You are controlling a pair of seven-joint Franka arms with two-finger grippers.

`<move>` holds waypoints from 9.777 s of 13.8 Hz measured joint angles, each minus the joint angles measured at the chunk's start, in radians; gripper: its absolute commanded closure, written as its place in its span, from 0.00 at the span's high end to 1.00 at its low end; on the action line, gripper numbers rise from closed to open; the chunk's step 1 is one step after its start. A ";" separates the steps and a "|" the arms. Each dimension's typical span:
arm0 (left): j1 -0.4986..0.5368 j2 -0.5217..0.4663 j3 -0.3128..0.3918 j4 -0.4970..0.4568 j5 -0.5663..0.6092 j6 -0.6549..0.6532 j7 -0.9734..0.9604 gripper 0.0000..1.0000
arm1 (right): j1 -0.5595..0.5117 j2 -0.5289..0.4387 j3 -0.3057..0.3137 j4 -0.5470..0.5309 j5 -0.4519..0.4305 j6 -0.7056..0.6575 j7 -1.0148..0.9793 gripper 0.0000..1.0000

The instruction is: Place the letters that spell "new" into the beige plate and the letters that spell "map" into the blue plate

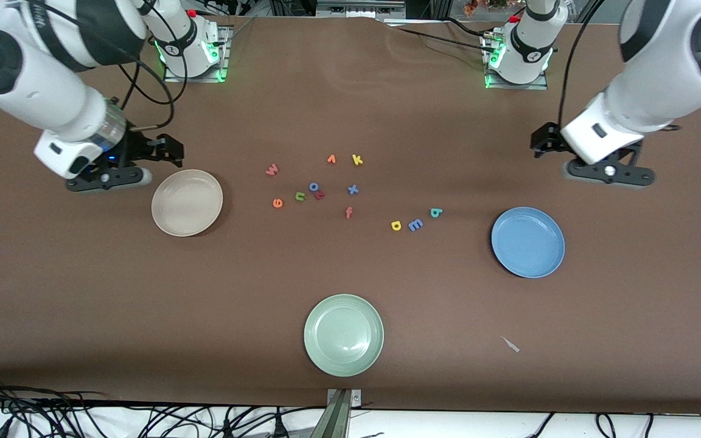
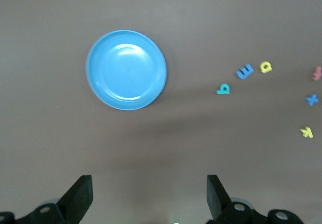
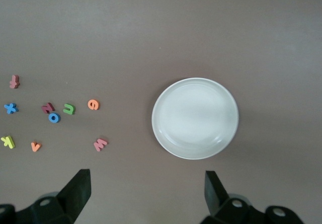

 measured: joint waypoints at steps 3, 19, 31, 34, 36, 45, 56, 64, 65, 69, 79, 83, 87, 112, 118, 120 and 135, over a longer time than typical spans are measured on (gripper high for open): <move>-0.102 0.131 -0.004 -0.008 0.000 0.057 -0.005 1.00 | 0.001 -0.014 0.082 -0.109 0.001 0.100 0.123 1.00; -0.218 0.503 -0.014 -0.089 0.032 0.693 0.274 1.00 | 0.005 0.053 0.321 -0.557 0.001 0.695 0.630 1.00; -0.257 0.584 -0.018 -0.135 0.084 0.841 0.419 0.82 | 0.063 0.221 0.291 -0.621 -0.085 0.920 0.737 1.00; -0.257 0.594 -0.018 -0.136 0.096 0.857 0.419 0.48 | 0.062 0.261 0.251 -0.621 -0.142 0.962 0.737 1.00; -0.257 0.594 -0.018 -0.139 0.097 0.857 0.419 0.24 | 0.063 0.283 0.236 -0.620 -0.163 0.983 0.737 1.00; -0.243 0.508 -0.005 -0.116 0.099 0.728 0.497 0.09 | 0.281 0.298 0.054 -0.616 -0.172 0.993 0.740 0.77; 0.127 0.484 0.011 -0.158 0.099 0.665 1.005 1.00 | 0.354 0.297 -0.010 -0.607 -0.172 0.994 0.750 0.49; 0.170 0.438 -0.074 -0.097 0.097 0.525 0.920 1.00 | 0.354 0.297 -0.028 -0.599 -0.184 0.994 0.750 0.30; 0.170 0.424 -0.099 -0.091 0.097 0.489 0.840 1.00 | 0.354 0.297 -0.041 -0.594 -0.192 0.992 0.746 0.30; 0.165 0.411 -0.194 -0.115 0.097 0.450 0.525 1.00 | 0.354 0.263 -0.092 -0.535 -0.200 0.860 0.632 0.31; 0.141 0.411 -0.330 -0.219 0.097 0.509 -0.203 0.99 | 0.347 0.155 -0.481 -0.527 -0.200 0.682 -0.077 0.39; 0.137 0.412 -0.329 -0.320 0.097 0.694 -0.239 0.96 | 0.348 0.154 -0.508 -0.558 -0.197 0.686 -0.121 0.82; 0.062 0.421 -0.329 -0.357 0.188 0.758 -0.424 0.97 | 0.358 0.153 -0.485 -0.547 -0.135 0.693 -0.106 0.83; 0.059 0.524 -0.310 -0.369 0.461 0.873 -0.508 0.65 | 0.443 0.492 -0.140 -0.214 -0.070 0.801 0.582 0.65; 0.075 0.523 -0.314 -0.370 0.475 0.885 -0.508 0.31 | 0.443 0.479 -0.140 -0.217 -0.070 0.798 0.582 0.30; 0.077 0.515 -0.315 -0.371 0.475 0.881 -0.508 0.31 | 0.442 0.477 -0.141 -0.219 -0.070 0.797 0.581 0.28; 0.226 0.363 -0.319 -0.328 0.408 0.690 -0.118 0.31 | 0.432 0.179 -0.515 -0.409 -0.070 0.559 -0.178 0.30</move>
